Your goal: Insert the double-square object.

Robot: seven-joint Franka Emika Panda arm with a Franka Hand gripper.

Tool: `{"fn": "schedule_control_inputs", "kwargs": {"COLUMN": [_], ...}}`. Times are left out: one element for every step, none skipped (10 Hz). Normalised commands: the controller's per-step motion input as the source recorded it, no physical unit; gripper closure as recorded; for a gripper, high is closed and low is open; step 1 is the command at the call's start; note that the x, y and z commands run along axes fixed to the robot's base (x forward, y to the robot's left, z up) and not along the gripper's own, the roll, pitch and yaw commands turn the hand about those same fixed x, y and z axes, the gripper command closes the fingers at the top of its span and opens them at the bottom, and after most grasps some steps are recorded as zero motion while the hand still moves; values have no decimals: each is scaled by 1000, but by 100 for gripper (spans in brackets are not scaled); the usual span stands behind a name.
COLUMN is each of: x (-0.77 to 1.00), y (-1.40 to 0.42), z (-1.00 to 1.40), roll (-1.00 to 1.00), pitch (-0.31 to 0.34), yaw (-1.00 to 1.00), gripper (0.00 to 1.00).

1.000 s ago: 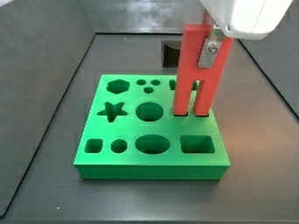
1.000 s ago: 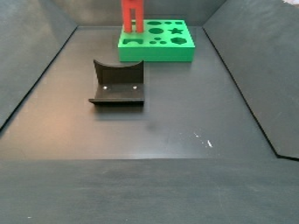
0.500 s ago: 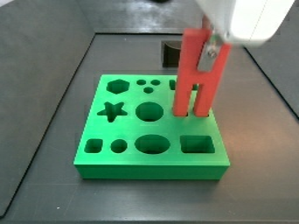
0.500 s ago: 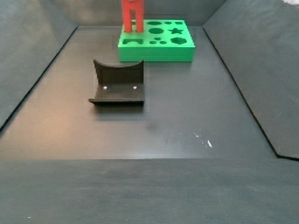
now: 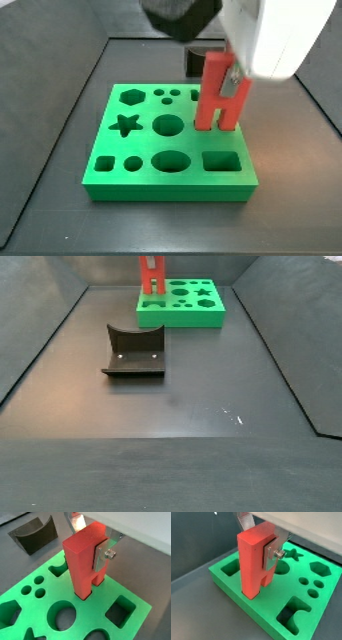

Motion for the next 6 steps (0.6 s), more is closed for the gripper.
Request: {"fn": "schedule_control_inputs", "kwargs": {"x": [0,0,6,0,0,0], "y": [97,120,149,189,74,-14], "z": [-286,-214,-157,-151,-94,0], "roll": [149,56,0,-6,-24,20], "pitch": [84,53,21,1,0,0], "yaw": [0,0,0,0,0,0], "gripper": [100,100,100,100,100,100]}}
